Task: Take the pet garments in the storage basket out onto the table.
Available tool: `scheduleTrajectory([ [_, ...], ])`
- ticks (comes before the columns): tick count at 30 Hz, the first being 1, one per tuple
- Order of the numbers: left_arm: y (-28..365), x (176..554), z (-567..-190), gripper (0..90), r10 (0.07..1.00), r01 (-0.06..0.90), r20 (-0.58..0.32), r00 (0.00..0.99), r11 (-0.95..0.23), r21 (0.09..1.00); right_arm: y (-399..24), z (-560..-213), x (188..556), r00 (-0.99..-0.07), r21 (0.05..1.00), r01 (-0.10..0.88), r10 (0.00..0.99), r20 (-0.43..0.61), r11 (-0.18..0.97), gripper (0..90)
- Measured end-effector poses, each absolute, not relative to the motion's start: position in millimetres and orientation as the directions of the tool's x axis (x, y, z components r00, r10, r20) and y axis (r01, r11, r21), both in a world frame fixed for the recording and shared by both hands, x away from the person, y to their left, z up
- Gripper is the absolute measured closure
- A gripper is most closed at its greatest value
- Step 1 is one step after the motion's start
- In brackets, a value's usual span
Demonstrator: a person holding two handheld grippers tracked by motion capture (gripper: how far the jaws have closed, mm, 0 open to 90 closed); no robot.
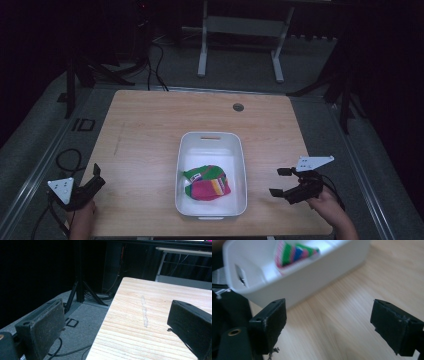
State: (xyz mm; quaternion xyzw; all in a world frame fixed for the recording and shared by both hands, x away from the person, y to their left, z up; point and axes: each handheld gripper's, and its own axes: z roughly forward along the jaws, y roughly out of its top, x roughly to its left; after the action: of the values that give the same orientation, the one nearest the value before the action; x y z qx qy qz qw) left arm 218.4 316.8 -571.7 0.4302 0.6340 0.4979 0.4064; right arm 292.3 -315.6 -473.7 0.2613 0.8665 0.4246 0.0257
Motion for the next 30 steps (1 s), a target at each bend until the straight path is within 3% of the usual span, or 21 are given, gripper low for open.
scheduleTrajectory([
  [12, 317, 218, -572, 1.9, 0.951, 0.140, -0.091, -0.296, 0.138, 0.981, -246, -433, 298, -0.930, 0.746, 0.321, 0.344, 0.131, 0.583, 13.0],
  [30, 318, 218, -572, 1.9, 0.953, 0.140, -0.097, -0.288, 0.142, 0.980, -143, -447, 324, -0.967, 0.640, 0.250, 0.224, 0.122, 0.727, 13.8],
])
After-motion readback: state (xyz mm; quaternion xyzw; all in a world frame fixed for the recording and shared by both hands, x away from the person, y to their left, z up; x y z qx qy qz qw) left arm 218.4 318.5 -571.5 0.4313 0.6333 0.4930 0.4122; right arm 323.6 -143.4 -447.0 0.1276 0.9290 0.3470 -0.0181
